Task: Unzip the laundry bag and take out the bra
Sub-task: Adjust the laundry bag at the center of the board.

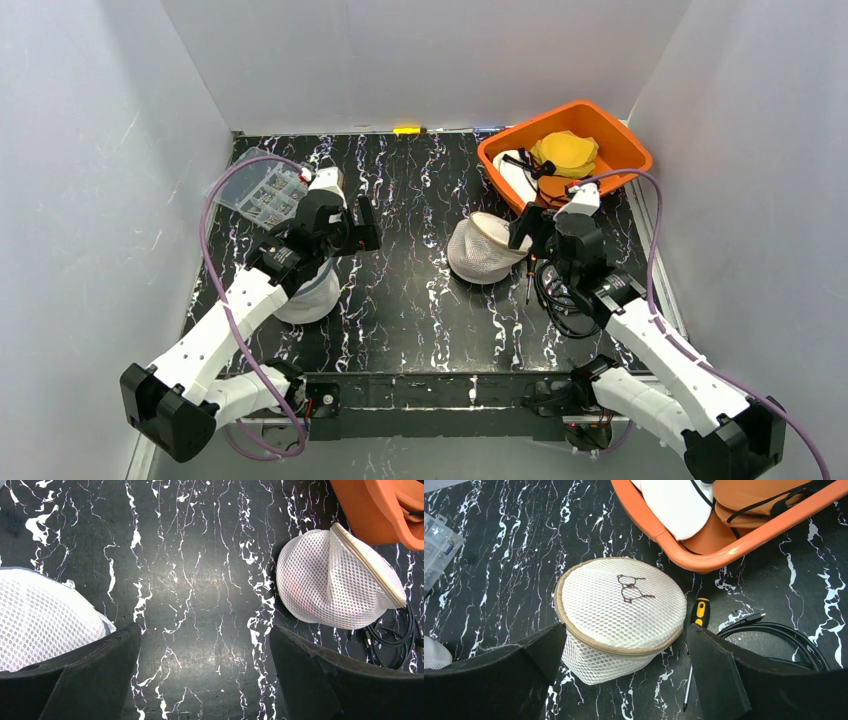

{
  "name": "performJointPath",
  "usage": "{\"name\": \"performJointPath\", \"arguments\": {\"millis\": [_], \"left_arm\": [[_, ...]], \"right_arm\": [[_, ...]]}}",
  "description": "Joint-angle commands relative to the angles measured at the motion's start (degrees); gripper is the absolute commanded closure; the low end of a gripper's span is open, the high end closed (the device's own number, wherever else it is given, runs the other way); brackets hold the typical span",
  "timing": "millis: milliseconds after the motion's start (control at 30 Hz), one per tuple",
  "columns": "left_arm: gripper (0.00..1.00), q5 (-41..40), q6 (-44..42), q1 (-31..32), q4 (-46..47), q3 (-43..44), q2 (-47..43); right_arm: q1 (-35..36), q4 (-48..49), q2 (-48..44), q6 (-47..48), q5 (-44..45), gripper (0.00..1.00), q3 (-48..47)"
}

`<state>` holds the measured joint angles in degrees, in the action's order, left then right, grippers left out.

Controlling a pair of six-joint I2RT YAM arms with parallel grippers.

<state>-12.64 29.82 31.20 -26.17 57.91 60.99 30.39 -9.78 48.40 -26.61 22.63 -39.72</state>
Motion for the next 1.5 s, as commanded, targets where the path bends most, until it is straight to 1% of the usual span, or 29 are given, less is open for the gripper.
{"name": "performJointPath", "arguments": {"millis": [0,200,367,467,600,700,767,867,967,1100,1200,1300,1333,1367,1467], "left_arm": [[0.02,0.25,-0.41,-0.18,0.16,0.4,-2.87],[0.02,2.22,-1.14,-0.18,1.42,-0.44,-4.29],[0.02,4.29,-1.64,-0.18,2.3,-0.58,-4.54],[0.02,4.85,-1.78,-0.14,2.64,-0.93,-5.03],[0.02,6.45,-2.03,-0.18,3.3,-1.34,-5.16],[0.03,9.83,-2.01,-0.18,4.86,-2.23,-4.46],[0.03,11.98,-1.75,-0.1,5.5,-2.45,-3.36],[0.04,12.62,-0.99,-0.09,5.47,-2.3,-1.42],[0.04,14.99,-0.5,-0.09,5.14,-1.61,0.55],[0.04,16.53,-0.12,-0.09,4.75,-1.4,1.4],[0.04,16.77,-0.27,0.07,4.45,-1.29,1.01],[0.04,17.25,-0.47,0.26,5.08,-1.6,0.54],[0.04,17.76,-0.31,0.26,5.7,-1.92,0.57],[0.04,18.47,0.27,0.26,6.26,-1.98,0.96],[0.07,23.88,4.35,0.49,6.61,0.65,4.77]], "right_arm": [[-0.09,-1.6,1.84,1.12,0.48,0.01,-4.79],[-0.07,-3.07,4.45,0.17,-4.57,0.01,-8.43],[-0.07,-4.35,8.7,0.0,-10.98,0.08,-11.91],[-0.13,-4.51,10.8,2.38,-14.31,0.11,-12.85],[0.19,-6.55,13.04,5.1,-16.29,0.15,-13.61],[0.75,-7.19,13.3,5.89,-15.64,0.16,-13.03],[1.31,-7.34,12.69,6.73,-13.66,0.16,-12.41],[1.66,-6.25,12.27,8.04,-12.28,0.17,-12.06],[3.17,-7.11,15.56,10.03,-12.97,0.2,-14.84],[6.26,-10.23,20.99,12.28,-10.92,0.25,-18.92],[8.1,-10.6,22.51,13.52,-8.12,0.28,-19.94],[8.97,-11.33,23.07,13.03,-6.32,0.29,-20.57],[9.1,-11.55,22.6,12.09,-5.14,0.28,-20.45],[9.07,-11.18,21.67,11.15,-3.41,0.26,-19.89],[9.01,-10.65,16.83,7.02,3.19,0.15,-17.29]]}}
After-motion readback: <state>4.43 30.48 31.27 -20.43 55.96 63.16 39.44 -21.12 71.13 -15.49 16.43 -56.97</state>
